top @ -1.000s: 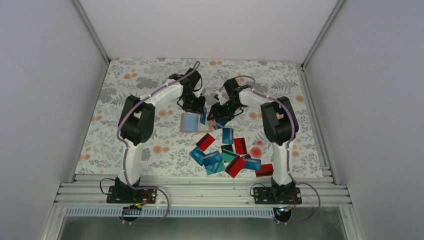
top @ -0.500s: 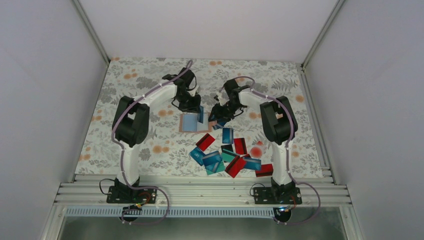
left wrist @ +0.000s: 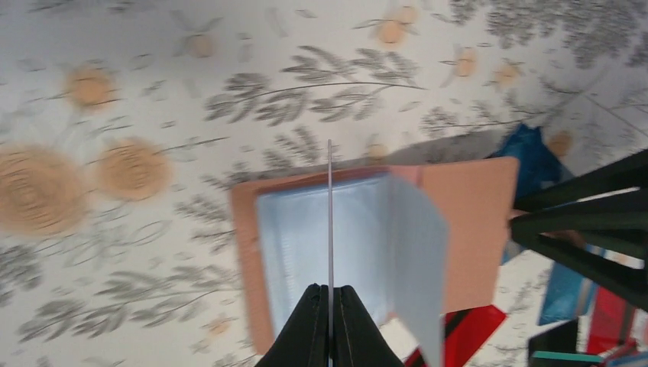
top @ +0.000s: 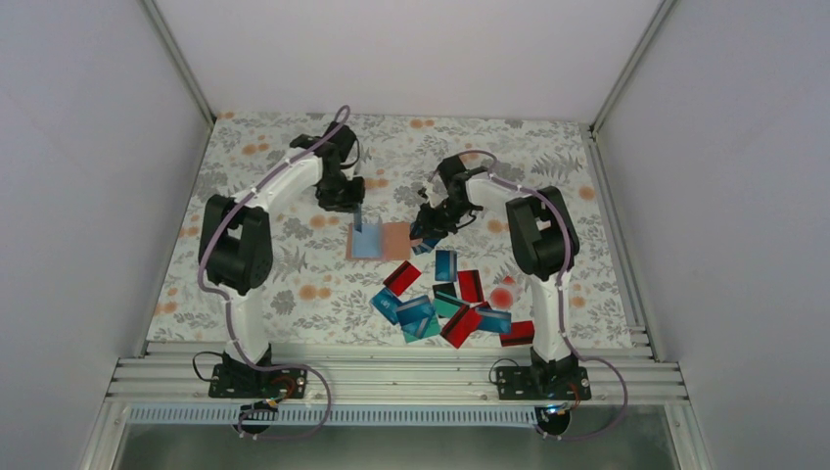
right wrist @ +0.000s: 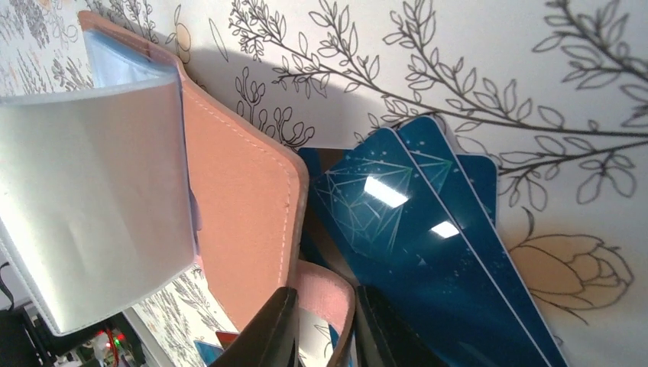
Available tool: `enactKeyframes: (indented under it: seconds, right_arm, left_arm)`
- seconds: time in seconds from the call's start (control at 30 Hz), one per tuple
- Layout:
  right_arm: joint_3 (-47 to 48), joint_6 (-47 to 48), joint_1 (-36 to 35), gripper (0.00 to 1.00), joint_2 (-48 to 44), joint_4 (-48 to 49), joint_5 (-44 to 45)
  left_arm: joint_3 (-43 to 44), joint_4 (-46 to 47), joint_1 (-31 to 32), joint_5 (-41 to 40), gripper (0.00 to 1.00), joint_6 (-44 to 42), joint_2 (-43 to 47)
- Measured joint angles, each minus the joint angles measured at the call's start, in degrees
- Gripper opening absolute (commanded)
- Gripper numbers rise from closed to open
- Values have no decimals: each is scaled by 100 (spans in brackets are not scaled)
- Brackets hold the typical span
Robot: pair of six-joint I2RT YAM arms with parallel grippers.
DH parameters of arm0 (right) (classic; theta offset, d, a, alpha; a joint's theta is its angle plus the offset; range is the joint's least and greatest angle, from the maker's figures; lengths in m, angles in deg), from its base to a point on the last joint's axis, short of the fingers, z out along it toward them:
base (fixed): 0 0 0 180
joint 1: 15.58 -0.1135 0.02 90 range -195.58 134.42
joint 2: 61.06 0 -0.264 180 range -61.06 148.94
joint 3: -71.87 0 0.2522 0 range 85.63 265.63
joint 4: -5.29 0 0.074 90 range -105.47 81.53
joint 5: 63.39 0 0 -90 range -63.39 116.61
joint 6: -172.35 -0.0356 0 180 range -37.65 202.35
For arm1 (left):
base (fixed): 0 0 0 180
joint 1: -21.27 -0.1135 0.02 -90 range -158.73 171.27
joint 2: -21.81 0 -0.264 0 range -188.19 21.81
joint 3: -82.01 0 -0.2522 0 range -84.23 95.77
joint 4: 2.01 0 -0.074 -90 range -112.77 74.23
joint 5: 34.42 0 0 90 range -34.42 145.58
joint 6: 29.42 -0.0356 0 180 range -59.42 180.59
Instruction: Put the credit cards into the card holder
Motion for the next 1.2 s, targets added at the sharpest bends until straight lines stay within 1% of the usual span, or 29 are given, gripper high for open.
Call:
enactKeyframes:
  seconds: [0.1,0.23,0.47,0.6,0.77,1.0,1.2]
  right_arm:
    - [24,2,2,15,31,-11,-2]
    - [63,-9,2,11,72,-26,-7]
    - [92,-15,4,7,118,-26,-37]
    - [94,-26,7,5,127,-24,-39]
    - [94,-52,7,4,151,-11,-72]
    - [96,-79,7,4,177,15,-149]
    - [98,-109,7,4,179,17,-151]
  left_arm:
    - [-205,-103,-131,-293,2,-20,190]
    - [-407,-197,-133,-588,2,-13,232]
    - [-811,-111,-111,-660,2,2,232]
    - [-984,17,-111,-570,2,2,232]
    - [-1091,192,-111,-402,2,2,229]
    - [-1128,455,-111,190,2,44,227]
    - [-949,549,-114,595,2,197,227]
